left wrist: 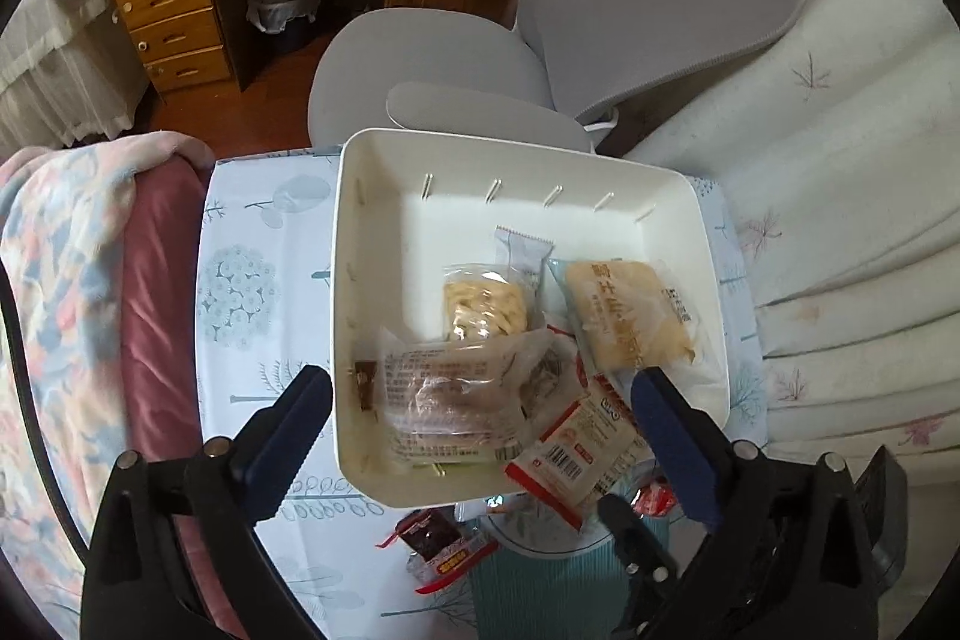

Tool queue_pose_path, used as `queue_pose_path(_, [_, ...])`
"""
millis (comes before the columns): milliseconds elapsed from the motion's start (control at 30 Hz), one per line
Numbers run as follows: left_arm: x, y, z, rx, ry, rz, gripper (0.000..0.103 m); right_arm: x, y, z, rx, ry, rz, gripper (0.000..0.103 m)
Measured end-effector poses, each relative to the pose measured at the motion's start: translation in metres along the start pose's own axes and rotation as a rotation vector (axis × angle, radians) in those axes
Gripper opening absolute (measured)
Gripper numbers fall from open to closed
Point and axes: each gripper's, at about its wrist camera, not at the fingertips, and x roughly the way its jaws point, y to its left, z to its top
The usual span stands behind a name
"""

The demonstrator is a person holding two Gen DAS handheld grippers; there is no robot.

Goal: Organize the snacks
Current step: 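Withdraw both tools from the basket toward the remaining snacks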

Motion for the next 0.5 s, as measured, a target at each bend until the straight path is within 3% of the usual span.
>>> queue_pose_path(267, [-0.017, 0.000, -0.027, -0.005, -0.011, -0.037, 0.099, -0.024, -0.019, -0.011, 0.074, 0.019, -0.008, 0.083])
queue_pose_path(500, [-0.044, -0.002, -0.058, -0.032, -0.054, -0.005, 0.099, -0.056, -0.043, -0.024, 0.136, 0.018, -0.008, 0.083])
